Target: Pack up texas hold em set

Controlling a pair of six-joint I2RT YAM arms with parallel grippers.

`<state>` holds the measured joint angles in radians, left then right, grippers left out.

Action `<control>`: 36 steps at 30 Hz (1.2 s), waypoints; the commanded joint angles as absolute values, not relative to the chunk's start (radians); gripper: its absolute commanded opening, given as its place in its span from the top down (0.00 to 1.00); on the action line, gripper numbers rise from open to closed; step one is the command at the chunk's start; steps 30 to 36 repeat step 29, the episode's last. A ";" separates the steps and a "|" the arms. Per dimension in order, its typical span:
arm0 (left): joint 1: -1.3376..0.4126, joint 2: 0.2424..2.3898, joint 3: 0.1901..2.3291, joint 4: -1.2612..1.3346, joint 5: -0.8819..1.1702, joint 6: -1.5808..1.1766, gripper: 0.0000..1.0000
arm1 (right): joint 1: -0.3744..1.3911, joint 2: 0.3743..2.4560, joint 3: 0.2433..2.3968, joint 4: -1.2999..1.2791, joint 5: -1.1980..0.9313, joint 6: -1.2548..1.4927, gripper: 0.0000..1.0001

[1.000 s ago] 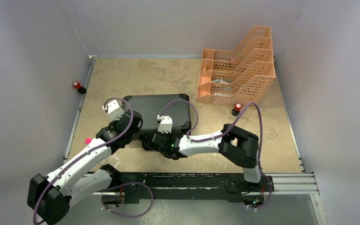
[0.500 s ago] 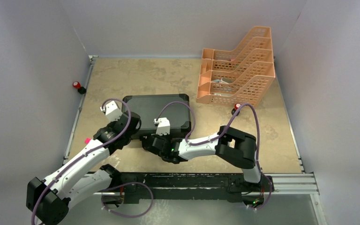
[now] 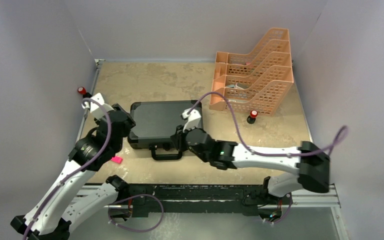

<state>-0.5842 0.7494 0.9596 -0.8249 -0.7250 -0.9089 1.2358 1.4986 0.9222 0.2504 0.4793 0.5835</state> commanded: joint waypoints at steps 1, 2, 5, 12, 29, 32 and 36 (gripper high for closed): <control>-0.589 0.691 1.082 -0.857 -0.723 -0.805 0.51 | 1.239 1.277 0.911 0.122 0.639 0.525 0.66; -0.589 0.684 1.111 -0.870 -0.717 -0.789 0.49 | 1.239 1.234 0.916 0.083 0.698 0.513 0.62; -0.589 0.662 1.202 -0.906 -0.704 -0.719 0.44 | 1.238 1.114 0.936 -0.050 0.880 0.485 0.53; -0.589 0.519 1.263 -0.891 -0.795 -0.516 0.35 | 1.238 0.856 0.960 -0.308 1.089 0.568 0.37; -0.574 0.437 1.348 -0.935 -0.915 -0.443 0.24 | 1.238 0.604 1.087 -0.405 1.166 0.498 0.17; -0.574 0.437 1.348 -0.935 -0.915 -0.443 0.24 | 1.238 0.604 1.087 -0.405 1.166 0.498 0.17; -0.574 0.437 1.348 -0.935 -0.915 -0.443 0.24 | 1.238 0.604 1.087 -0.405 1.166 0.498 0.17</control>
